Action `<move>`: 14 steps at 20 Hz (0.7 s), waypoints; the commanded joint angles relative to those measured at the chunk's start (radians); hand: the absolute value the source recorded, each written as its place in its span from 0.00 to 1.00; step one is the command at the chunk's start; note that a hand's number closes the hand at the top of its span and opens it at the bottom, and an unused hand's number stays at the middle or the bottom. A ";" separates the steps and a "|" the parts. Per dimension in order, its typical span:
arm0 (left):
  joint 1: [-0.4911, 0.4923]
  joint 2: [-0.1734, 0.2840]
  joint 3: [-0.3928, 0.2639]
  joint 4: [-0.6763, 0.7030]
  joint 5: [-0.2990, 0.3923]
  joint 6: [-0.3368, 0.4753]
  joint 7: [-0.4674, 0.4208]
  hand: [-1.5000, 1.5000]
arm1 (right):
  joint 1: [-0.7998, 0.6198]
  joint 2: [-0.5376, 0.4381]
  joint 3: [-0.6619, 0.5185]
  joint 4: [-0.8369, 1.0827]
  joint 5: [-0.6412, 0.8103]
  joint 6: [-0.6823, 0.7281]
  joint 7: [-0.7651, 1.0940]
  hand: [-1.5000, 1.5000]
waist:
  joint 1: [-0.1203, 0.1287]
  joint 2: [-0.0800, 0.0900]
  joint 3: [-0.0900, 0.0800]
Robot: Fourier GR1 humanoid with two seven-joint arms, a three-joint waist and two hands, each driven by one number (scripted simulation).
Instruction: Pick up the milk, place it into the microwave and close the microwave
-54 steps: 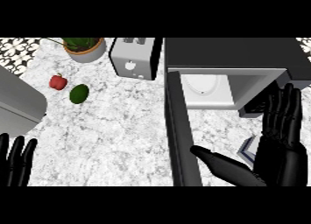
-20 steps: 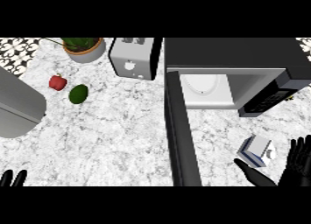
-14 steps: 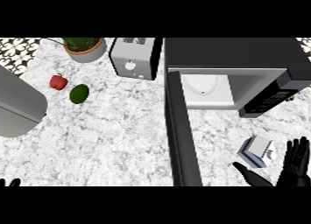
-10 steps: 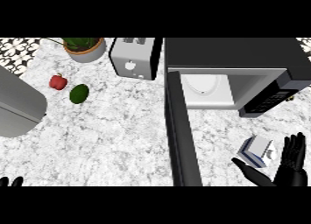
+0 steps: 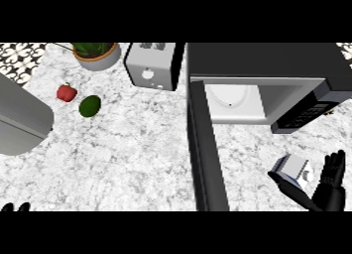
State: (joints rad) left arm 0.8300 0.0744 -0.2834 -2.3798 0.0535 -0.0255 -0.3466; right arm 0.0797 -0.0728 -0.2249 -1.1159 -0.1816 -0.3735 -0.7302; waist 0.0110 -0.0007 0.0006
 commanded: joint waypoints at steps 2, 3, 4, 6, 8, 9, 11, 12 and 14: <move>-0.063 0.032 0.104 -0.034 0.071 0.001 0.073 0.00 | -0.018 -0.001 -0.040 0.067 0.013 -0.080 -0.005 0.00 | -0.007 0.001 -0.001; -0.003 0.006 0.021 0.021 0.011 -0.011 -0.025 0.00 | -0.045 -0.009 -0.076 0.194 0.007 -0.064 -0.081 0.00 | 0.001 0.000 0.000; -0.014 0.012 0.043 -0.024 0.030 0.005 0.036 0.00 | -0.059 -0.068 -0.113 0.205 -0.026 -0.012 -0.077 0.00 | -0.002 0.001 0.000; -0.027 -0.007 0.023 0.035 -0.005 0.010 -0.017 0.00 | -0.051 -0.056 -0.119 0.285 -0.029 0.018 -0.146 0.00 | -0.002 0.000 0.000; -0.034 0.012 0.052 0.037 0.031 -0.012 -0.009 0.00 | -0.066 -0.025 -0.114 0.326 -0.046 0.054 -0.191 0.00 | -0.002 0.000 0.000; 0.062 0.014 0.018 0.022 0.016 -0.036 -0.076 0.00 | -0.090 -0.088 -0.147 0.371 -0.073 0.123 -0.186 0.00 | 0.005 -0.001 0.001; -0.023 0.017 0.062 0.036 0.050 -0.019 -0.009 0.00 | -0.052 -0.062 -0.095 0.371 -0.081 0.271 -0.220 0.00 | -0.001 0.001 0.001; 0.011 0.006 0.014 0.011 0.032 -0.012 0.002 0.00 | -0.058 -0.077 -0.036 0.322 -0.061 0.329 -0.140 0.00 | 0.003 -0.001 0.001; -0.027 -0.007 -0.004 0.035 -0.004 0.005 0.005 0.00 | -0.120 -0.074 -0.007 0.350 -0.055 0.396 -0.152 0.00 | 0.005 0.001 0.001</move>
State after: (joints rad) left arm 0.8117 0.0778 -0.2645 -2.3621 0.0691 -0.0283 -0.3408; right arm 0.0043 -0.1420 -0.2863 -0.7935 -0.2371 -0.1247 -0.8849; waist 0.0109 0.0001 0.0017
